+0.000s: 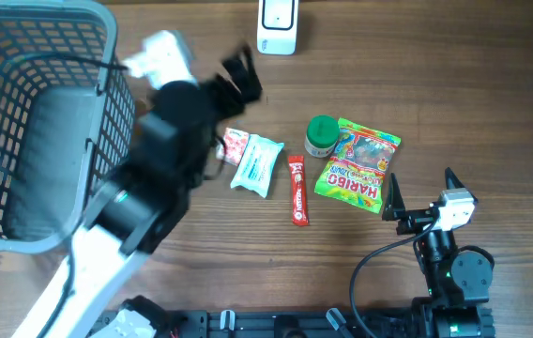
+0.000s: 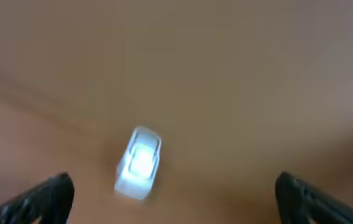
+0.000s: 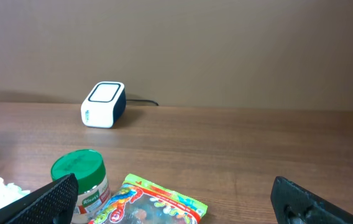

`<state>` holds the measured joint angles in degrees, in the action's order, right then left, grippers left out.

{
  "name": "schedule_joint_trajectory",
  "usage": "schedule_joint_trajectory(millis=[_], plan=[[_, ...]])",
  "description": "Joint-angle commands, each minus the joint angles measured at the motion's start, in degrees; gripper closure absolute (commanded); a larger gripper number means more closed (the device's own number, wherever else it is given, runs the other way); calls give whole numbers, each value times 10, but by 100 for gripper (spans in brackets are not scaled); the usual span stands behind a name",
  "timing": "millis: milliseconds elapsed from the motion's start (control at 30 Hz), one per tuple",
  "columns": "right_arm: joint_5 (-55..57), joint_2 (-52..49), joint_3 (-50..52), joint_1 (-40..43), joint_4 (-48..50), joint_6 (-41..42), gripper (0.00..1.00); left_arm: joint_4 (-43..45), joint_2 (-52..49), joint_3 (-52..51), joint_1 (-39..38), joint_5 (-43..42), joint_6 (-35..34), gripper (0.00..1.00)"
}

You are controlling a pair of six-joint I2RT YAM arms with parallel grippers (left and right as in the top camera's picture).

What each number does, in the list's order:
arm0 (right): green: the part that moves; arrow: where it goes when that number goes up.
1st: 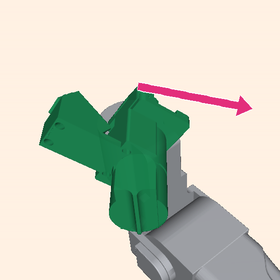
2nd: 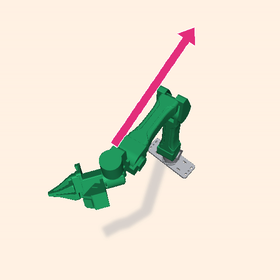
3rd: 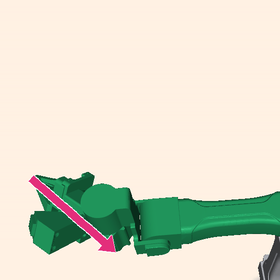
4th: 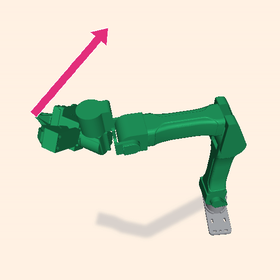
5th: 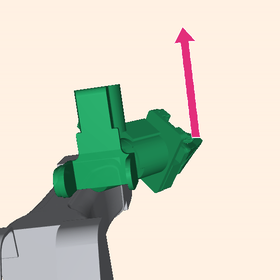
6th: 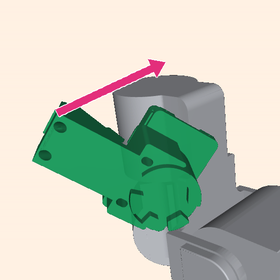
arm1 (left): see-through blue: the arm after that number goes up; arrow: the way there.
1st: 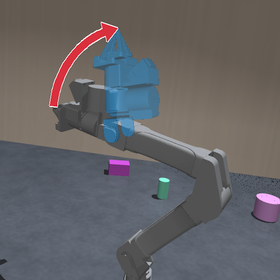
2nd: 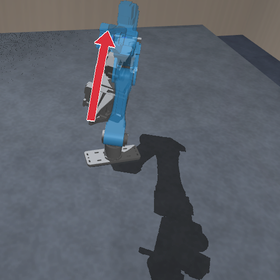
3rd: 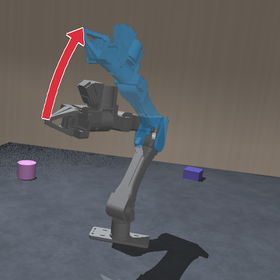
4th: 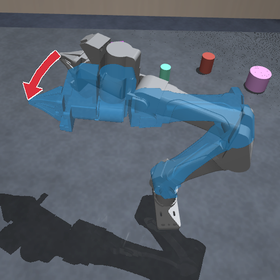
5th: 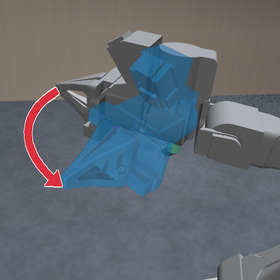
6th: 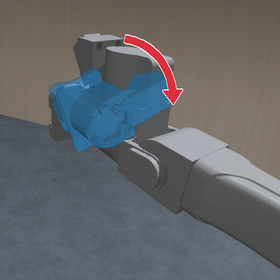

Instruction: Scan the item barcode

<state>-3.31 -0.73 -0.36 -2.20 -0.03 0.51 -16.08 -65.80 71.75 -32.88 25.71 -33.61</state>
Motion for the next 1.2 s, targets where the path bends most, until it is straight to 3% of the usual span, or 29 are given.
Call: schedule_joint_trajectory(millis=[0,67,200,233,333,400,467,600,667,733,800,900,967,1067,1167], plan=[[7,5,1,1,1,-5,0,184,36,3,10,164,342,0],[7,5,1,2,1,-5,0,255,34,7,24,164,478,0],[7,5,1,2,1,-5,0,197,33,11,49,198,567,0],[7,5,1,2,1,-5,0,175,38,10,58,172,574,0],[7,5,1,2,1,-5,0,145,68,11,75,139,570,0],[7,5,1,2,1,-5,0,102,108,11,86,117,520,0],[7,5,1,2,1,-5,0,28,176,11,132,0,459,0],[-10,5,1,1,2,35,1,-11,241,11,227,-198,447,0],[-10,5,1,1,2,74,0,-1,248,11,251,-236,447,0],[-10,5,1,1,2,74,0,-8,249,20,264,-227,437,0],[-28,5,1,1,6,107,0,-28,254,34,264,-213,380,0],[-143,5,1,1,21,286,0,-28,276,35,264,-257,359,0],[-259,5,0,1,43,348,0,-36,291,35,264,-300,359,0],[-377,5,-33,1,18,356,0,-39,317,32,264,-323,359,0],[-382,5,-94,1,-36,353,0,-35,360,19,264,-326,362,0]])
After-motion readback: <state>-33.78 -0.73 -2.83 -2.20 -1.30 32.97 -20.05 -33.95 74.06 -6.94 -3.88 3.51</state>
